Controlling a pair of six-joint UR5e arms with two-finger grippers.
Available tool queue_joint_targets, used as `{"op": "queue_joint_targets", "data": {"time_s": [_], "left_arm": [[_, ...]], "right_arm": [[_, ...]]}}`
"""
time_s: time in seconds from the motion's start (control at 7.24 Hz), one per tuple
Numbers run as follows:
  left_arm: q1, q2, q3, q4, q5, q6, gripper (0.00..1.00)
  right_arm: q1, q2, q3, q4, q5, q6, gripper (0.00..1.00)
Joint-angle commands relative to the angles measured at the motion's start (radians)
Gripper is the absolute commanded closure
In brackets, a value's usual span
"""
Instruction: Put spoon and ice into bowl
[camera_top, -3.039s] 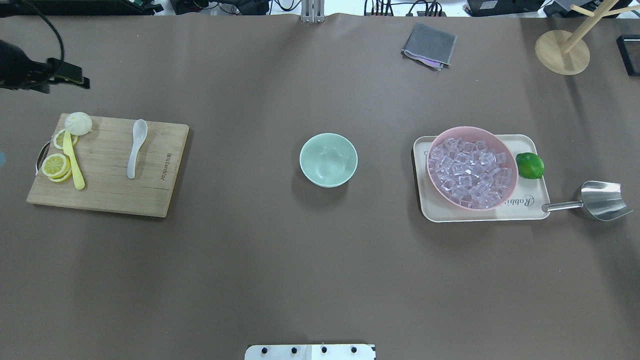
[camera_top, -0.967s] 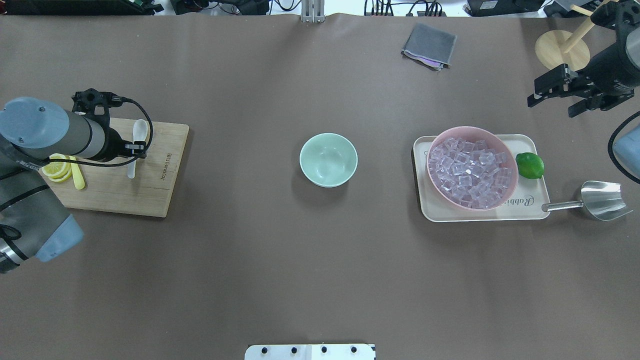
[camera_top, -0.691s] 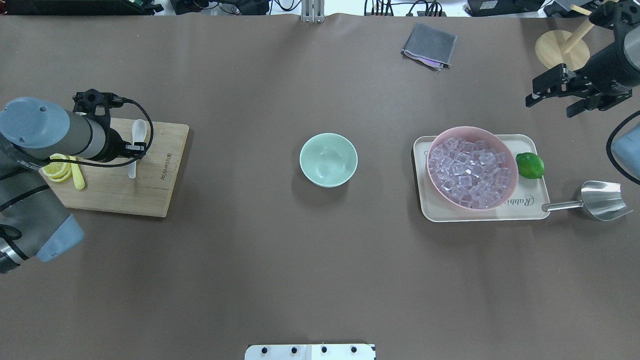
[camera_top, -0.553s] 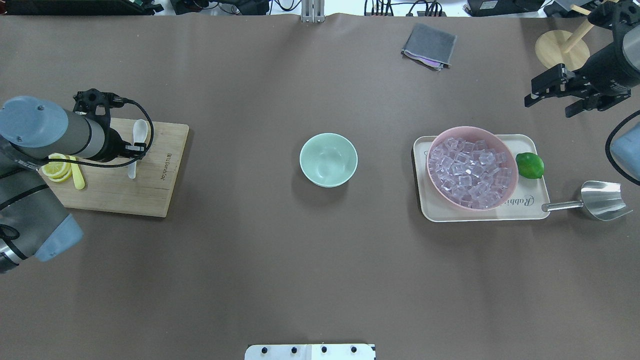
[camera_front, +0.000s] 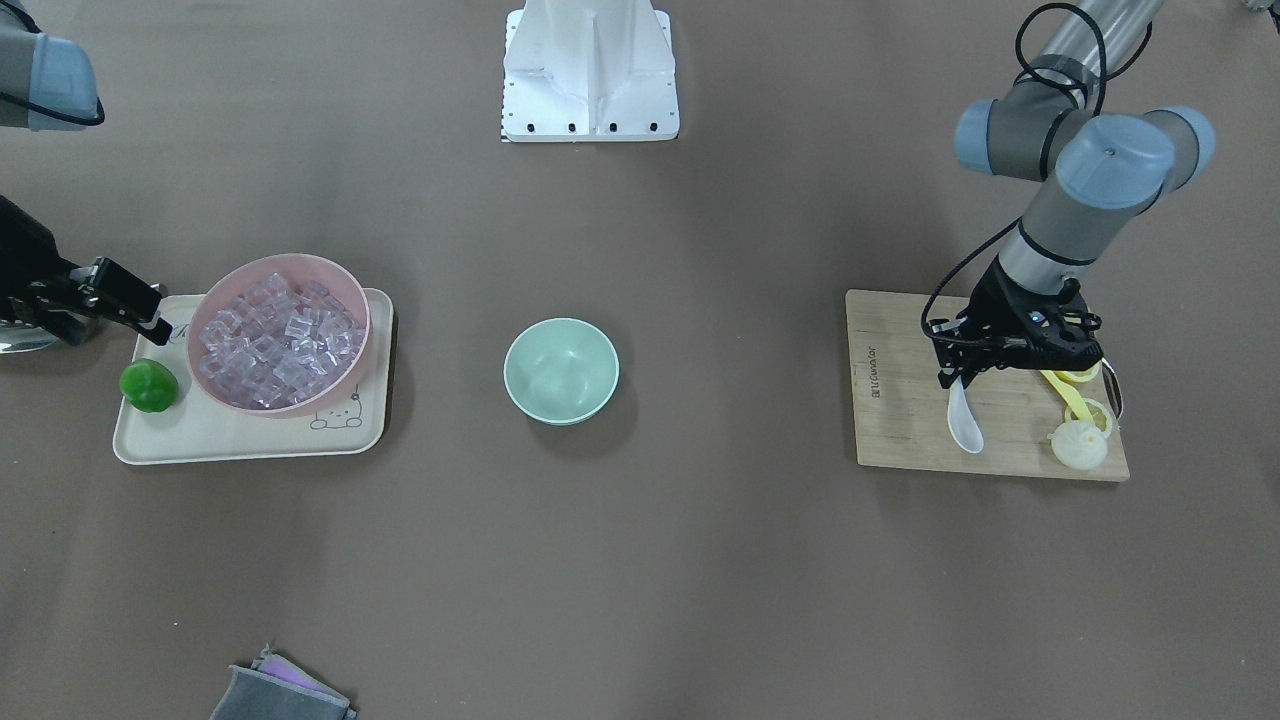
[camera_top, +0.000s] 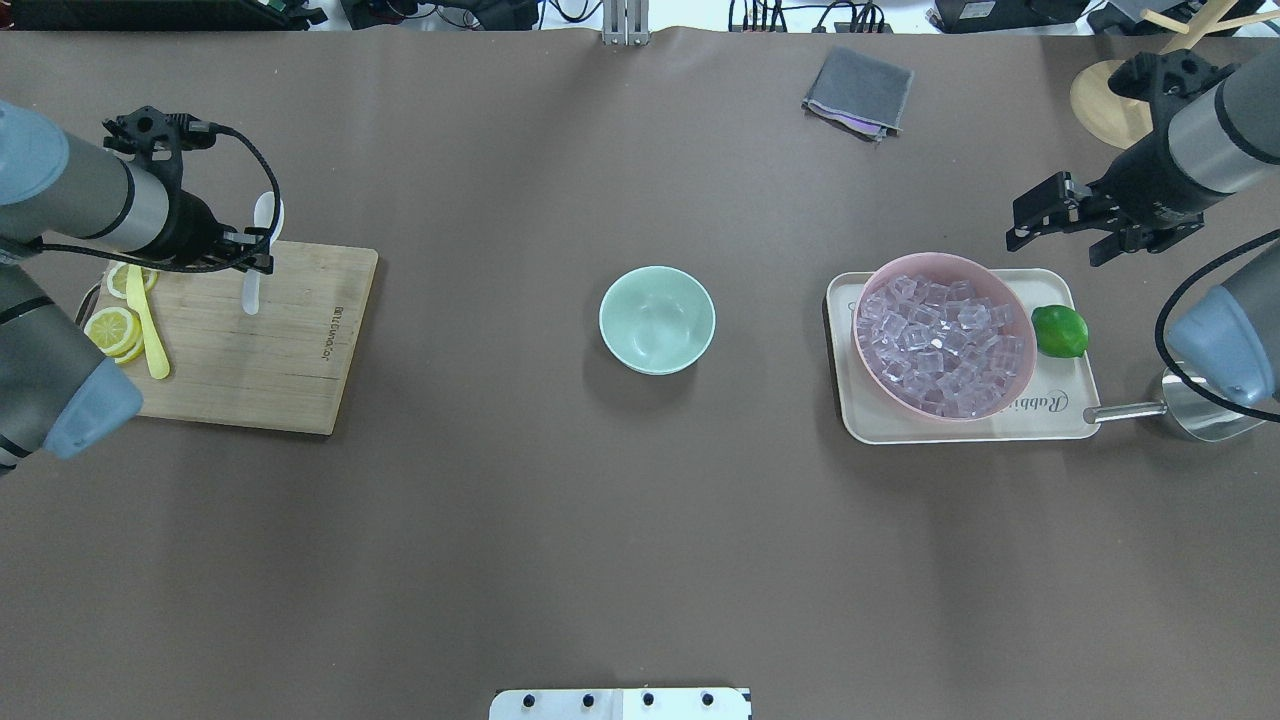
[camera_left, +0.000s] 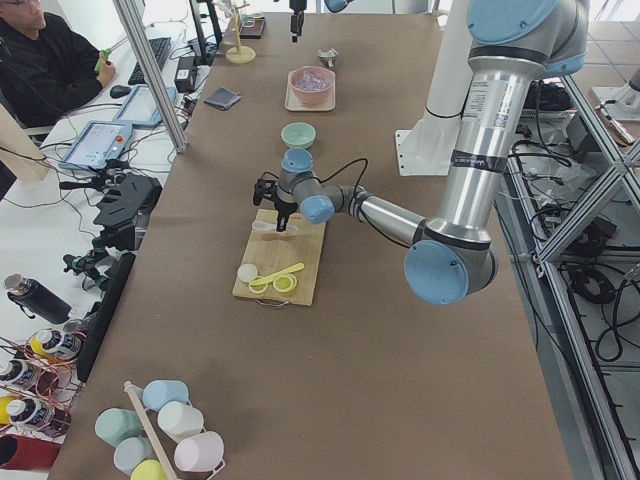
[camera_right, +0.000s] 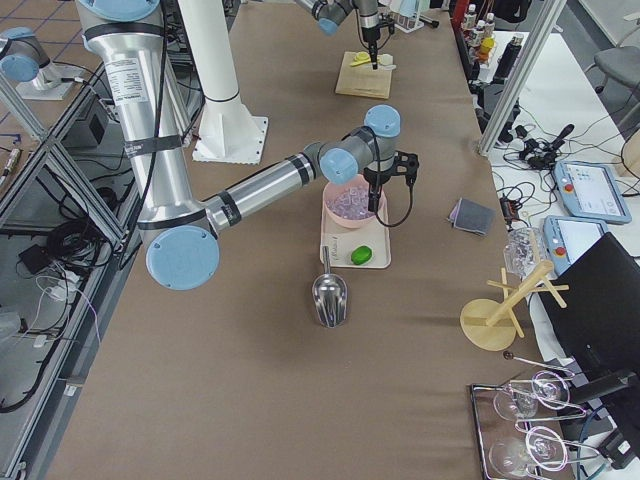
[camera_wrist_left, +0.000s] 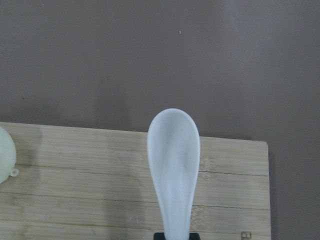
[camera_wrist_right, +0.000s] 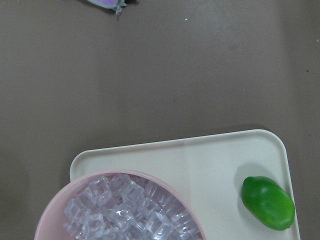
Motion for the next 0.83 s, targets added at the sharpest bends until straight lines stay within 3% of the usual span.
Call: {"op": "queue_joint_targets", "data": {"time_s": [0.0,0.28,0.69], "left_arm": [[-0.006,-0.036,-0.005,0.048,-0.003,0.0,1.0],[-0.006,-0.042,-0.005,0.048,-0.005,0.0,1.0],[-0.006,-0.064,-0.002,0.049,-0.005,0.0,1.0]], "right_arm": [[-0.06,0.021,-0.011,0.002,-0.029,0.001,0.0],[-0.112,0.087,-0.066,0.001,-0.104,0.003,0.0],[-0.134,0.114,-0.139,0.004,-0.14,0.001,0.0]]}}
